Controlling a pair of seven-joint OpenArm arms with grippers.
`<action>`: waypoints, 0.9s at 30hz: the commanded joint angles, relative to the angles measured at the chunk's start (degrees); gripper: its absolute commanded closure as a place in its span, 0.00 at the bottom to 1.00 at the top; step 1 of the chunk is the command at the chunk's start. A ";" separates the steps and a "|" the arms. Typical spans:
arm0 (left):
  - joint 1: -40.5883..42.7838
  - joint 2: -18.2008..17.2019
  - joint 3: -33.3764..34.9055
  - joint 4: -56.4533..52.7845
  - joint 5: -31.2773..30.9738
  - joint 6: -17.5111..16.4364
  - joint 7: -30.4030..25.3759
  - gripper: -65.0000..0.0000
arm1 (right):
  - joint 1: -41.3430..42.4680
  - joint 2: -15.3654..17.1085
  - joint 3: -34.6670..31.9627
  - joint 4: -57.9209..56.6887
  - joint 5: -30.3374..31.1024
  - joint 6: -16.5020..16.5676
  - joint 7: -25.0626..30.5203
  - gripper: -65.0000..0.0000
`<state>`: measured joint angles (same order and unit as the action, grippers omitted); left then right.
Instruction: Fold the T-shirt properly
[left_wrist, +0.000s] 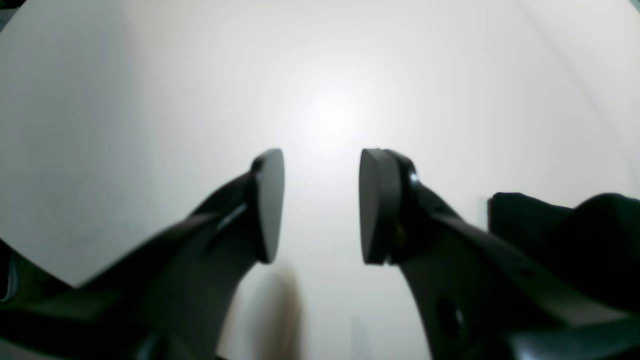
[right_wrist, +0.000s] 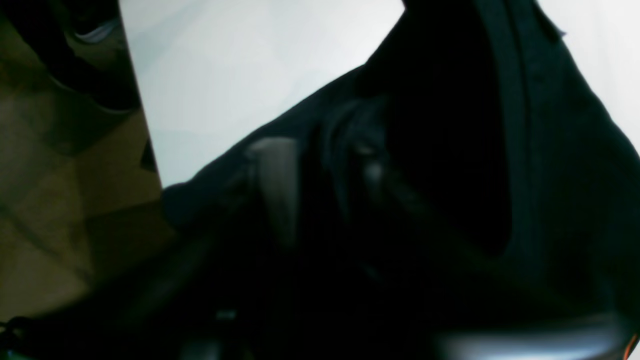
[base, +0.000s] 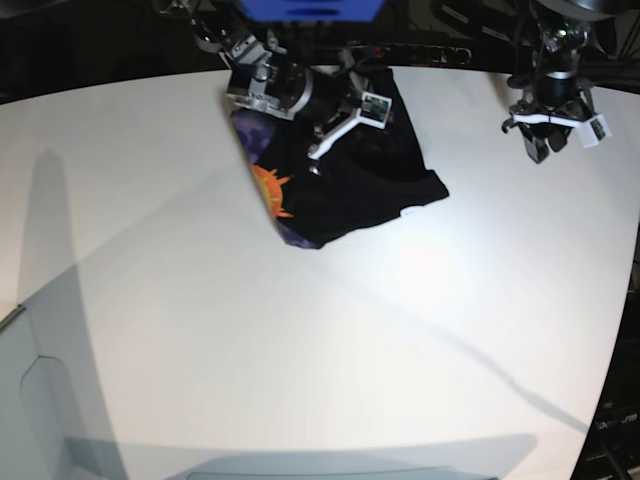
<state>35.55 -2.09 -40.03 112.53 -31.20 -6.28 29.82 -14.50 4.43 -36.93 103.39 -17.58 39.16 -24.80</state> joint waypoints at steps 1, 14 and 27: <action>0.54 -0.42 -0.36 1.10 -0.40 -0.35 -1.21 0.63 | 0.13 -0.60 -0.13 0.83 1.01 0.84 1.19 1.00; 0.63 -0.59 -0.36 1.10 -0.40 -0.35 -1.21 0.63 | -1.19 -0.78 -5.40 6.36 1.01 0.84 1.02 1.00; 1.24 -0.77 -3.18 1.10 -0.84 -0.71 -1.21 0.63 | -0.57 -4.73 -11.12 -1.64 1.01 -3.77 1.37 0.74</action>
<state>36.29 -2.24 -42.72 112.53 -31.66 -6.48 29.82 -13.39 2.37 -46.24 101.67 -12.47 37.58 -24.93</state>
